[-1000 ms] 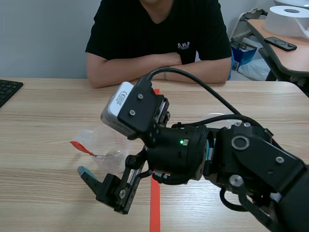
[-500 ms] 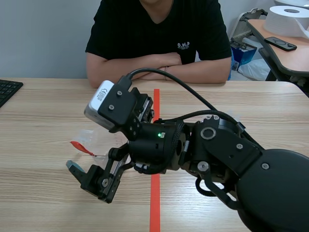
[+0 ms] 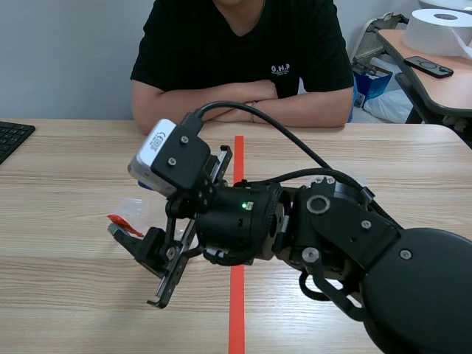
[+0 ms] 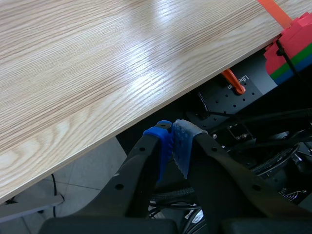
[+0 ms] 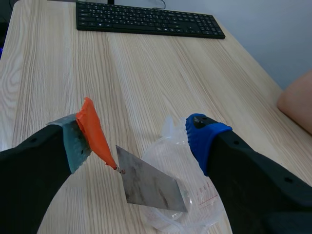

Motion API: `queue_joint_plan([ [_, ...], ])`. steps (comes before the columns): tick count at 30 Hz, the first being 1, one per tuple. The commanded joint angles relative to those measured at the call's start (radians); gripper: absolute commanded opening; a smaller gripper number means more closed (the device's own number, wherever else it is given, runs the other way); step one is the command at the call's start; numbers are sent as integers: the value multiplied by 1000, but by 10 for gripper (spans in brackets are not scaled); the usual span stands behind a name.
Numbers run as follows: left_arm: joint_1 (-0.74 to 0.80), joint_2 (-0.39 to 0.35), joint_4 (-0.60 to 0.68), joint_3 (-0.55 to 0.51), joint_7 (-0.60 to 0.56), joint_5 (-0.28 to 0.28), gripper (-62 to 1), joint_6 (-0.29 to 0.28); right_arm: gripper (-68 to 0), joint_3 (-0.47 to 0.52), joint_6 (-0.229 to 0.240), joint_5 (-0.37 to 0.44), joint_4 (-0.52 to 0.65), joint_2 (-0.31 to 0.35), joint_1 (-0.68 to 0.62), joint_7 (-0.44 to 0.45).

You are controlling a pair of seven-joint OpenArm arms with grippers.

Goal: Do the redox reaction experiment.
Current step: 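Lift the metal plate out of the left beaker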

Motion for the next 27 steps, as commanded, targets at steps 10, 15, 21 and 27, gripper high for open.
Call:
queue_joint_plan([
  [10,8,5,14,-1,-14,-6,-578,-2,-465,9,-4,8,21,10,23,59],
  [15,8,5,14,-1,-14,-6,-578,-2,-568,26,-4,12,21,22,23,89],
  [21,8,5,14,-1,-14,-6,-578,-2,-660,52,0,12,22,27,24,97],
  [27,8,5,14,-1,-14,-6,-578,-2,-660,91,9,13,48,26,50,106],
])
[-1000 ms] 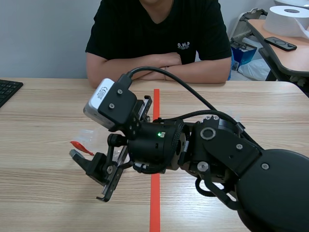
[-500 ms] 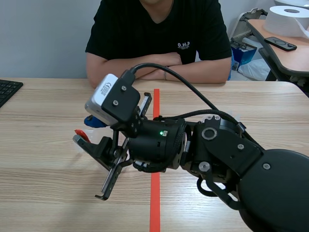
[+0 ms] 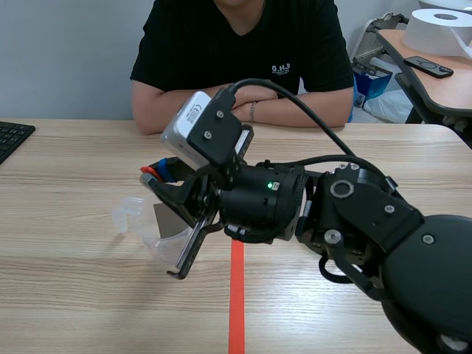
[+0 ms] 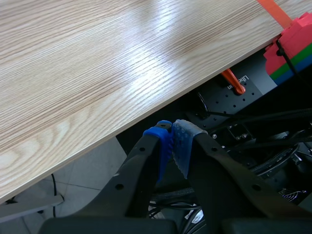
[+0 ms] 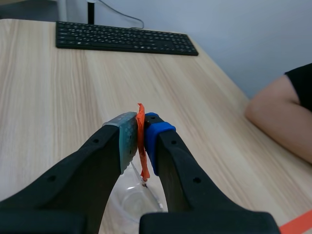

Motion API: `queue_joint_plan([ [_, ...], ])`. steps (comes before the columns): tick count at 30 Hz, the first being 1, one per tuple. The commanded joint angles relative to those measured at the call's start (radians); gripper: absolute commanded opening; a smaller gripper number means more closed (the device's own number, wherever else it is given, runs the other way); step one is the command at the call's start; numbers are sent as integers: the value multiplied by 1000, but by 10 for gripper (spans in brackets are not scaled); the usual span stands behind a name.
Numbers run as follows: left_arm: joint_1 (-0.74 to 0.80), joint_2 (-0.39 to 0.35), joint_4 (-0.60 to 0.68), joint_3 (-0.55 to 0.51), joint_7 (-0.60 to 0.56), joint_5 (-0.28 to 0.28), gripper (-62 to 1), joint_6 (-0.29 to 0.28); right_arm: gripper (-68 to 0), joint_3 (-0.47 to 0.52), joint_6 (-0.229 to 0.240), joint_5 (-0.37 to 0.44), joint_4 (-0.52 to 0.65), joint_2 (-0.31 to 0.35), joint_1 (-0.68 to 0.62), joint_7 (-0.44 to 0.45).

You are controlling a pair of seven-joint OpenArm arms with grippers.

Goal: Do the redox reaction experiment.
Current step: 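Lift the metal plate out of the left beaker, then move the plate over the blue solution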

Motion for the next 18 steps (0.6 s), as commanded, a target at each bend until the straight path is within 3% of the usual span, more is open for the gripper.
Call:
queue_joint_plan([
  [1,8,5,14,-1,-14,-6,-578,-2,-660,12,13,15,39,3,45,25],
  [6,8,5,14,-1,-14,-6,-578,-2,-660,36,79,68,80,6,66,-3],
  [18,8,5,14,-1,-14,-6,-578,-2,-660,38,78,102,171,5,76,-121],
])
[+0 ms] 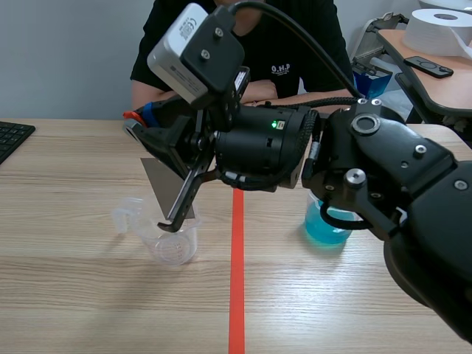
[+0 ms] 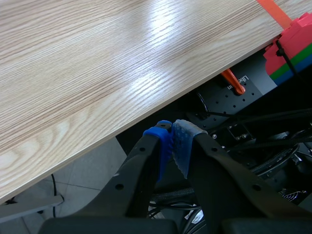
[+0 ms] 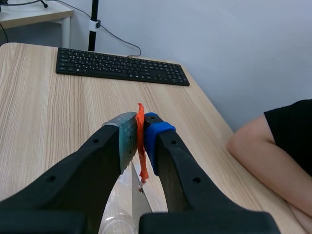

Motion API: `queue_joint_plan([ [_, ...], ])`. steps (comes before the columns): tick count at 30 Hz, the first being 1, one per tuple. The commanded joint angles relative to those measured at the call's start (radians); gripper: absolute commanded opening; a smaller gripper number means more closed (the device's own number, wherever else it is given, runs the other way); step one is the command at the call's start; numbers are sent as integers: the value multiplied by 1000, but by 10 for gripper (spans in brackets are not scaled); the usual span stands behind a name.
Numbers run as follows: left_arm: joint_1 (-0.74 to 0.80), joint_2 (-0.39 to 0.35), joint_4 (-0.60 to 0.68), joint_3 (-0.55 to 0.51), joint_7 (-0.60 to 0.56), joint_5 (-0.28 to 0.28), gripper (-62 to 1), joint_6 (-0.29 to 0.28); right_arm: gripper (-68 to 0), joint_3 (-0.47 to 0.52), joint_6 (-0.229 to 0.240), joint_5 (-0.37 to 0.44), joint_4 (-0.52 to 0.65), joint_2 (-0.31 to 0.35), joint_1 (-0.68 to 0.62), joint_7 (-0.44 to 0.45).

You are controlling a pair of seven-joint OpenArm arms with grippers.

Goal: Do the redox reaction experiment.
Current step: 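Move the plate over the blue solution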

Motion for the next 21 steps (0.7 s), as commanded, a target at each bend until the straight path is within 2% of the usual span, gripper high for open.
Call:
queue_joint_plan([
  [1,8,5,14,-1,-14,-6,-578,-2,-660,4,-3,21,29,5,21,-11],
  [7,8,5,14,-1,-14,-6,-578,-2,-660,31,1,129,111,6,20,-169],
  [9,8,5,14,-1,-14,-6,-578,-2,-660,58,18,179,154,6,20,-236],
  [14,8,5,14,-1,-14,-6,-578,-2,-660,143,56,341,252,17,20,-396],
  [21,8,5,14,-1,-14,-6,-578,-2,-660,295,79,516,341,17,20,-608],
])
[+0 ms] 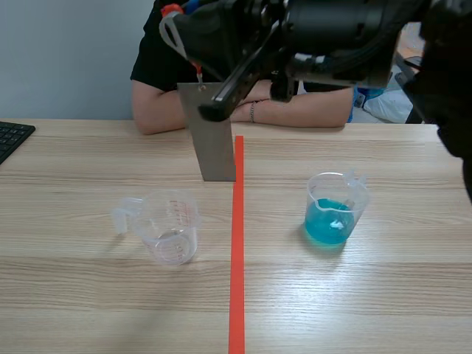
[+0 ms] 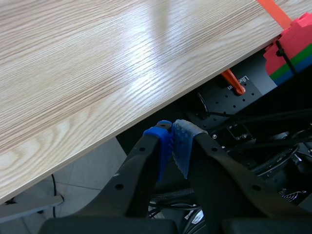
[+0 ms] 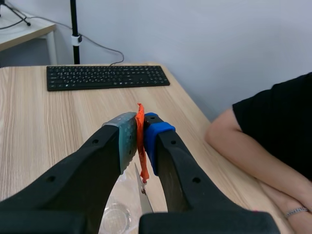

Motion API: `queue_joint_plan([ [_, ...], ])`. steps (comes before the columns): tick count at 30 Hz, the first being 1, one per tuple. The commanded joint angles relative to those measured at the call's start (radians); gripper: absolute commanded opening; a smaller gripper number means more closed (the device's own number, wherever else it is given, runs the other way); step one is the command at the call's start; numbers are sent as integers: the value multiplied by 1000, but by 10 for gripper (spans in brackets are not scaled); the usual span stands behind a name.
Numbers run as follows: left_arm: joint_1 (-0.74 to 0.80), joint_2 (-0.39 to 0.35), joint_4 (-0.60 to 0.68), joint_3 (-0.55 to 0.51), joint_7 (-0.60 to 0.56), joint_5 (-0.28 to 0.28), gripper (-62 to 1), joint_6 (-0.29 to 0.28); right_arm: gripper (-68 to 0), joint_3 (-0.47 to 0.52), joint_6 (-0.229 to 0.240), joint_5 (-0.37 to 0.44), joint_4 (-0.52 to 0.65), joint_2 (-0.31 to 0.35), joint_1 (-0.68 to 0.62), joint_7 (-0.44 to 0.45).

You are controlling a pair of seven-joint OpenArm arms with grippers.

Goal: Do the redox reaction experiment.
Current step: 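Move the plate over the blue solution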

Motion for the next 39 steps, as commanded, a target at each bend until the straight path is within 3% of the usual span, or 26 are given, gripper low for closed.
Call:
queue_joint_plan([
  [1,8,5,14,-1,-14,-6,-578,-2,-660,34,1,28,10,7,19,-24],
  [6,8,5,14,-1,-14,-6,-578,-2,-660,149,1,151,12,67,19,-91],
  [15,8,5,14,-1,-14,-6,-578,-2,-660,330,1,337,12,252,19,-121],
  [24,8,5,14,-1,-14,-6,-578,-2,-660,393,1,468,-53,425,19,-117],
  [27,8,5,14,-1,-14,-6,-578,-2,-660,393,5,479,-98,445,20,-92],
  [31,8,5,14,-1,-14,-6,-578,-2,-660,393,64,479,-145,448,19,-71],
  [39,8,5,14,-1,-14,-6,-578,-2,-660,387,64,479,-181,448,19,-50],
])
